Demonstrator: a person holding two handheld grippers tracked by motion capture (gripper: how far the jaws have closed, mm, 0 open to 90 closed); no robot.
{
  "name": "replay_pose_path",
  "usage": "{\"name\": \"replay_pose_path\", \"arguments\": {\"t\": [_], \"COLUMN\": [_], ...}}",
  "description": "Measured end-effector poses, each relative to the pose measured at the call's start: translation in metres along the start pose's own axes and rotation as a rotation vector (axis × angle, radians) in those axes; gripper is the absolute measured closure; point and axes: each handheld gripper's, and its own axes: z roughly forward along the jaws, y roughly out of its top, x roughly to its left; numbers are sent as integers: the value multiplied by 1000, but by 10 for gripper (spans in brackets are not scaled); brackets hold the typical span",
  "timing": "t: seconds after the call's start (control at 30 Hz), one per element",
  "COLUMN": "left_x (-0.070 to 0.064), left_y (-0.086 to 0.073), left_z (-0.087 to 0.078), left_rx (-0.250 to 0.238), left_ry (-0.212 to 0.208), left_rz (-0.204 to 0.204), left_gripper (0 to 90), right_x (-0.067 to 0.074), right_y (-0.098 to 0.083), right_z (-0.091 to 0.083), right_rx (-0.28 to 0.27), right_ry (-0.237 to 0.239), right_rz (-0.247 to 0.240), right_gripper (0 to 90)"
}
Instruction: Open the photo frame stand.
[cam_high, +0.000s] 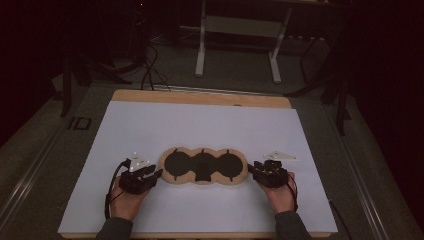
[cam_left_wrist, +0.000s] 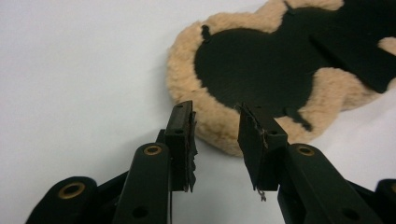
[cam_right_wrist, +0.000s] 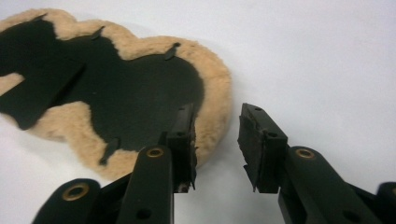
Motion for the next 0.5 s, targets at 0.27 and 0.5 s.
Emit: {"name": "replay_pose_path", "arguments": {"t": [0.27,0.5], "left_x": [-8,-15], "left_y": [5,8], "left_z": [-3,-4], "left_rx": [-29,-25], "left_ry": [-36,-68], "left_rz": [22,49], "left_gripper": [644,622], "right_x": [1,-7], "right_y": [-4,-14], "right_z": [-7,-9], "right_rx": [47,44], "right_ry": [57,68], "right_rz": [-20,11], "right_gripper": [473,355]}}
